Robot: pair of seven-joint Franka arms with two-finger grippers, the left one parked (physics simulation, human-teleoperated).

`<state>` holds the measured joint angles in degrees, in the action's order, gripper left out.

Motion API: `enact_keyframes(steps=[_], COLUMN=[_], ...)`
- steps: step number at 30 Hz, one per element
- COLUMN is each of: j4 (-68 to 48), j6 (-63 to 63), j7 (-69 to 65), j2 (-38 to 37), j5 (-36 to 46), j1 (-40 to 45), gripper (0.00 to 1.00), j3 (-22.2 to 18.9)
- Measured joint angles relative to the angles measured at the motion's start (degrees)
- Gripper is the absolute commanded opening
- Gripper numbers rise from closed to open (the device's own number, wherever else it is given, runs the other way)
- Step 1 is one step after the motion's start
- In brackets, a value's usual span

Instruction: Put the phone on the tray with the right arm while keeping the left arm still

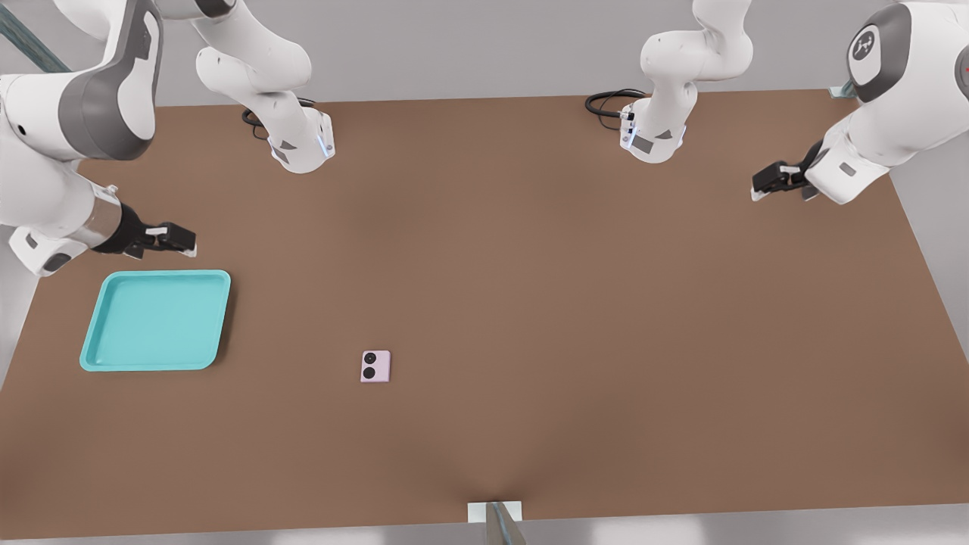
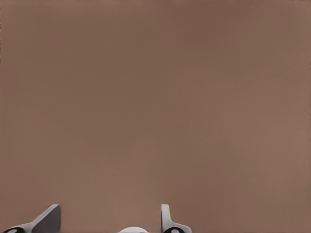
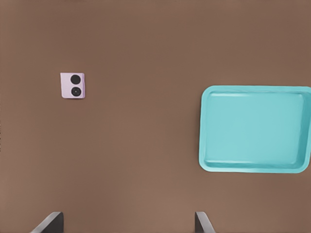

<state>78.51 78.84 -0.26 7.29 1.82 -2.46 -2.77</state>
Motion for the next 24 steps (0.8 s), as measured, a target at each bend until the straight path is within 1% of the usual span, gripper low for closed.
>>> enact_keyframes(steps=[2,3,6,10,13,16,21,24], j4=[0.02,-0.03,-0.05,-0.05,0.68,8.22,10.45,12.78], j6=[1.63,2.59,8.8,22.35,32.15,41.9,52.17,55.63], j7=[0.02,0.03,0.09,0.81,2.52,5.23,10.73,14.03], j2=[0.89,2.48,12.12,26.36,34.02,35.65,37.36,36.44], j5=[0.48,0.66,1.01,1.36,1.37,1.3,1.25,1.24], j1=[0.16,0.51,-1.6,-5.83,-8.99,-12.15,-15.47,-17.52], gripper=[1.0,1.0,1.0,1.0,1.0,1.0,1.0,1.0], j3=[0.71,1.61,3.36,3.67,3.66,3.67,3.66,3.72])
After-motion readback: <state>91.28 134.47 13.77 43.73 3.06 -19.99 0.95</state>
